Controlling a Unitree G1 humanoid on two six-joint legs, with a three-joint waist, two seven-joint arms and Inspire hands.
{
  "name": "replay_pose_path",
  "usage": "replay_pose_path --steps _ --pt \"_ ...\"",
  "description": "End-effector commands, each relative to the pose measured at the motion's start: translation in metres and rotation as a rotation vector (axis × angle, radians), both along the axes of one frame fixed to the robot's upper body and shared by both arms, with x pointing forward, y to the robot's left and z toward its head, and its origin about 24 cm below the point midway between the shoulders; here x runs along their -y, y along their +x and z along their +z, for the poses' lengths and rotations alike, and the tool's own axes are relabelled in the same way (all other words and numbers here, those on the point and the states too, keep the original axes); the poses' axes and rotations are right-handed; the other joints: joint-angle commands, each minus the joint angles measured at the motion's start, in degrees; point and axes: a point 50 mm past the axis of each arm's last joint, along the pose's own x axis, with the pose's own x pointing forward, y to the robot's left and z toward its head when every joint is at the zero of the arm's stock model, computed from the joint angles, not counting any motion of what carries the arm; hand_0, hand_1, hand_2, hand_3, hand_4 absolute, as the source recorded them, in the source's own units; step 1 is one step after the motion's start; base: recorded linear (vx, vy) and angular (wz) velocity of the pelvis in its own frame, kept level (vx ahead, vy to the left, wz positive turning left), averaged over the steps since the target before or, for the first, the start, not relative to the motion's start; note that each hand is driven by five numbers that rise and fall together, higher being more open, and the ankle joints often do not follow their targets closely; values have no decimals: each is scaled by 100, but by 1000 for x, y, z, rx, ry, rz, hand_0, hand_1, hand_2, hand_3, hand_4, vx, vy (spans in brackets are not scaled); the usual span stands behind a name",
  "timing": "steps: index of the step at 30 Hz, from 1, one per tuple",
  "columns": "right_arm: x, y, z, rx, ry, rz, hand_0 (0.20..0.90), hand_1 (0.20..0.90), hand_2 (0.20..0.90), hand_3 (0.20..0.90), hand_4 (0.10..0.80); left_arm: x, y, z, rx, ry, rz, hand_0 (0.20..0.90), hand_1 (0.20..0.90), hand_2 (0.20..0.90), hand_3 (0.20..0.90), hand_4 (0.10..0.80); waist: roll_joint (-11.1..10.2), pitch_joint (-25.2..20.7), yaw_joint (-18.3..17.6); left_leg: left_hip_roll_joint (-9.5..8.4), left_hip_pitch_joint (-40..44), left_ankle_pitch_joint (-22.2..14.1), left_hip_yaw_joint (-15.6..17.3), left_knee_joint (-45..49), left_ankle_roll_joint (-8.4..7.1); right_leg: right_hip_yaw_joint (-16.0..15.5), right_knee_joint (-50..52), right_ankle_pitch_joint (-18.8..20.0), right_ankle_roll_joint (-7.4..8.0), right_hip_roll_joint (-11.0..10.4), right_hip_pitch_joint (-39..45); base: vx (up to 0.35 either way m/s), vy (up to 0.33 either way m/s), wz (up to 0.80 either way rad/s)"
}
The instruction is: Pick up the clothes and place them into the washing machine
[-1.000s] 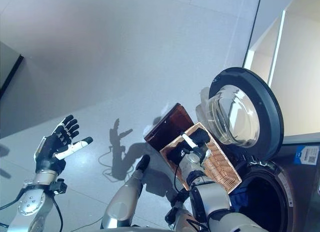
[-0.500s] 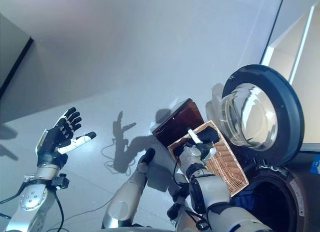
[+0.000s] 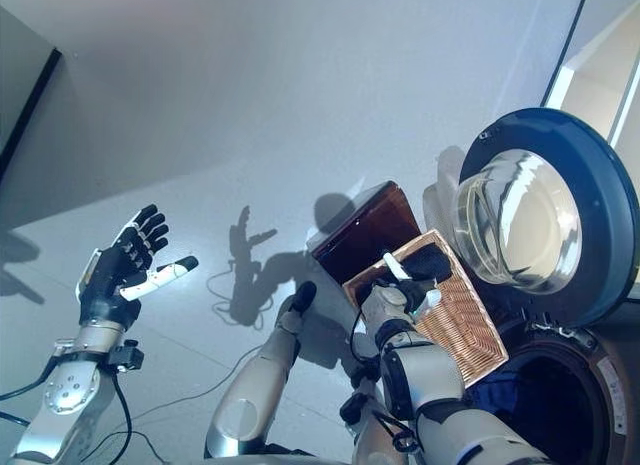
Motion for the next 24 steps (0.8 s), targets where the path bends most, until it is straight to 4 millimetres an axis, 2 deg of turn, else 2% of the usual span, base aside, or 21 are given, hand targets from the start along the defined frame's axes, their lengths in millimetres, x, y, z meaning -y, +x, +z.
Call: replay_pose_path --steps 1,7,8,9,10,24 --pt "-19 -7 -8 -37 29 6 900 900 900 900 800 4 -5 47 242 36 -58 900 900 900 900 800 46 -32 56 193 -63 -66 73 -101 -339 406 -22 513 686 -792 123 -44 2 -2" --pt "-15 -6 -7 -20 23 -5 900 900 900 900 800 2 -6 48 243 38 -57 900 900 900 900 800 96 41 -42 189 -142 -71 116 -59 -310 497 45 527 680 -825 -26 -39 8 -5" --pt "-16 -5 -5 -4 20 -4 549 549 549 549 549 2 -6 48 245 37 -54 900 900 900 900 800 95 52 -77 194 -165 -64 141 -43 -303 529 65 534 677 -822 -59 -33 10 -6" --pt "-16 -5 -5 -4 20 -3 255 255 255 255 339 2 -6 48 245 37 -54 900 900 900 900 800 92 49 -76 195 -168 -65 145 -42 -302 534 68 533 677 -823 -66 -27 6 -4" --pt "-16 -5 -5 0 19 -2 200 200 200 200 300 1 -5 48 245 37 -54 900 900 900 900 800 91 48 -97 204 -175 -66 157 -36 -299 544 78 540 676 -825 -80 -13 5 -4" --pt "-14 -12 -12 -13 18 -11 200 200 200 200 300 -5 -5 48 245 41 -37 900 900 900 900 800 40 -67 -194 272 -178 -25 174 -116 -328 585 50 566 682 -798 -104 -3 0 -2"
